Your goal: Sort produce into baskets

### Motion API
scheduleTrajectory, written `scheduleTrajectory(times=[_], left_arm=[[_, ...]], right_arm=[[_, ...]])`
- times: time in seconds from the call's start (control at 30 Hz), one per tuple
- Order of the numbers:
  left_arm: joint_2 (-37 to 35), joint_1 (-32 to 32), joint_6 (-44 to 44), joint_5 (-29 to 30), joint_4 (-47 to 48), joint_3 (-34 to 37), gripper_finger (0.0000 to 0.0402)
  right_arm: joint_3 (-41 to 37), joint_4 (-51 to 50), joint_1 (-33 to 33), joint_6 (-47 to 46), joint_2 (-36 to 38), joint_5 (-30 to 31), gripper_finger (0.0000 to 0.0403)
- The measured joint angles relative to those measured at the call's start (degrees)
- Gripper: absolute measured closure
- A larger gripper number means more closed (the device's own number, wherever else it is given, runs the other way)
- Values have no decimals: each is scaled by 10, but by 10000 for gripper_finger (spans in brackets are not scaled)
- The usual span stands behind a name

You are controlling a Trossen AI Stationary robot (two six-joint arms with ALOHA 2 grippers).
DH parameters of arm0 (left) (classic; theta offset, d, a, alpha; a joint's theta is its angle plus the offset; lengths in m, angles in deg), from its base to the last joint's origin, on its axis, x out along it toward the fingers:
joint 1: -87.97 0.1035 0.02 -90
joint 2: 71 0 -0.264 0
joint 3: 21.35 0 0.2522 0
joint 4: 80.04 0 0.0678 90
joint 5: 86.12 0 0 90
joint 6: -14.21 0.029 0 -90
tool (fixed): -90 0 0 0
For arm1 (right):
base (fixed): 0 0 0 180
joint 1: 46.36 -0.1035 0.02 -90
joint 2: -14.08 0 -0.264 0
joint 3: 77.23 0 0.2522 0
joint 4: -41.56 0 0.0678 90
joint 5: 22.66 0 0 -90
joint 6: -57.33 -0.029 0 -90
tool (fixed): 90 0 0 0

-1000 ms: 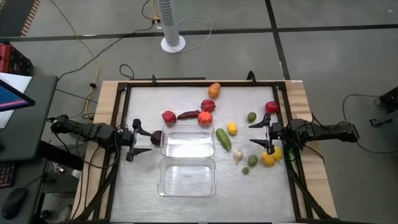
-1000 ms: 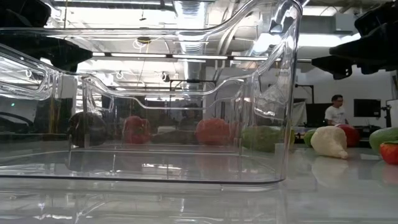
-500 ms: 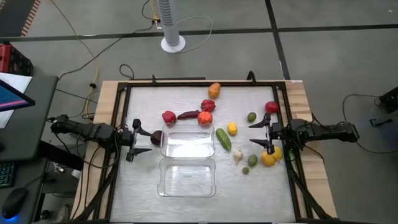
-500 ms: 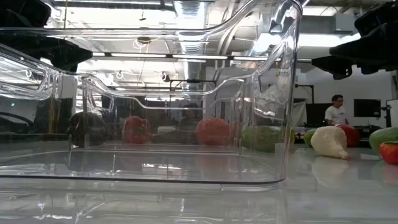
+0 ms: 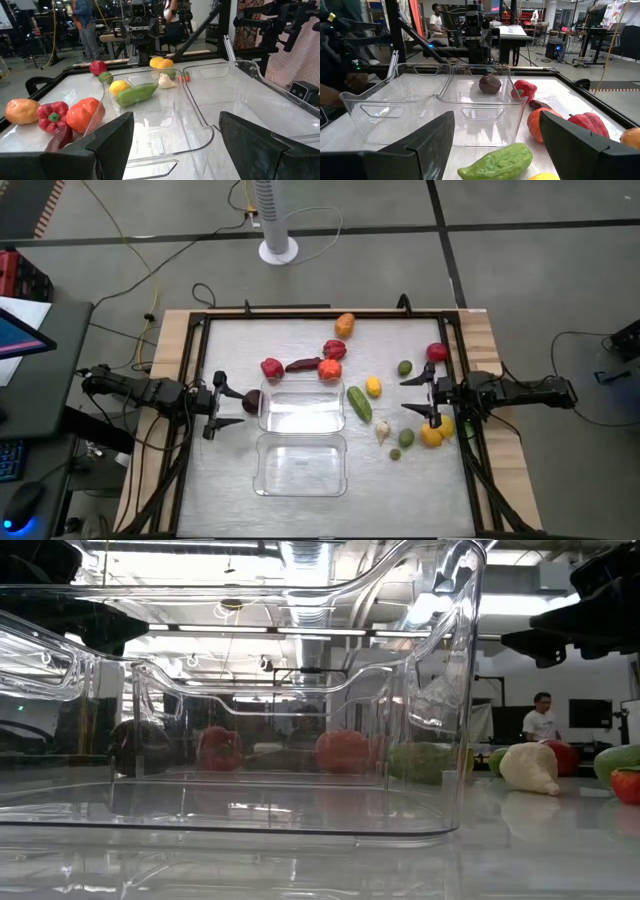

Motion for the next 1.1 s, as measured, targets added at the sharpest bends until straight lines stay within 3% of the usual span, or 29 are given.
scheduleTrajectory(times=[0.93,1.1], left_arm=[[0,0,0,0,-12,1,121],[0,0,-83,-1,-27,2,121]], right_arm=[[0,0,0,0,0,0,86],[-1,12,2,0,0,1,86]])
